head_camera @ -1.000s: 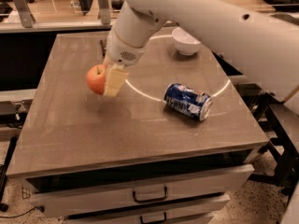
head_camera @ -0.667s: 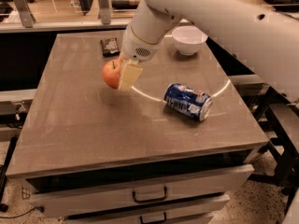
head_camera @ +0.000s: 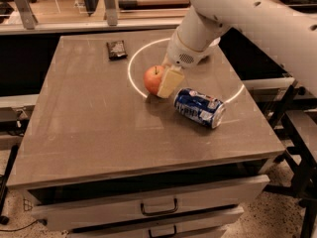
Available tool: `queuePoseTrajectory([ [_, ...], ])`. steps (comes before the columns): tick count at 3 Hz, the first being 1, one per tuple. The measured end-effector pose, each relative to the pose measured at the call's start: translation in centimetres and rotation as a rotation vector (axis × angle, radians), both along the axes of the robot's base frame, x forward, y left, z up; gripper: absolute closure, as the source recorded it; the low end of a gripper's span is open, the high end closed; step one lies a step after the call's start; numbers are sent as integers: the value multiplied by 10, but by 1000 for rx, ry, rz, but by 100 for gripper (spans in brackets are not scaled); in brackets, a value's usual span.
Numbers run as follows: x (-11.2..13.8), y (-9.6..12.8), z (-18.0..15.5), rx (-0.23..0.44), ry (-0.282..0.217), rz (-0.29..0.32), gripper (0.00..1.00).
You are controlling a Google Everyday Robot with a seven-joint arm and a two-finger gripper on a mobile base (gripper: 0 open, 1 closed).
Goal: Move apple near pepsi can
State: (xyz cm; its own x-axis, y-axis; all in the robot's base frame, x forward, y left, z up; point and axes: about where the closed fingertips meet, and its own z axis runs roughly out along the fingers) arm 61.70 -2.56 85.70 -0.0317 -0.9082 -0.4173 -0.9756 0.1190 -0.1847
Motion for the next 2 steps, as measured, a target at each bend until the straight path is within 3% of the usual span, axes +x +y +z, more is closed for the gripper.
queuePoseTrajectory([
  [1, 1, -19, -3, -4, 26, -35, 74],
  [2, 1, -21, -9, 14, 63, -83, 43],
])
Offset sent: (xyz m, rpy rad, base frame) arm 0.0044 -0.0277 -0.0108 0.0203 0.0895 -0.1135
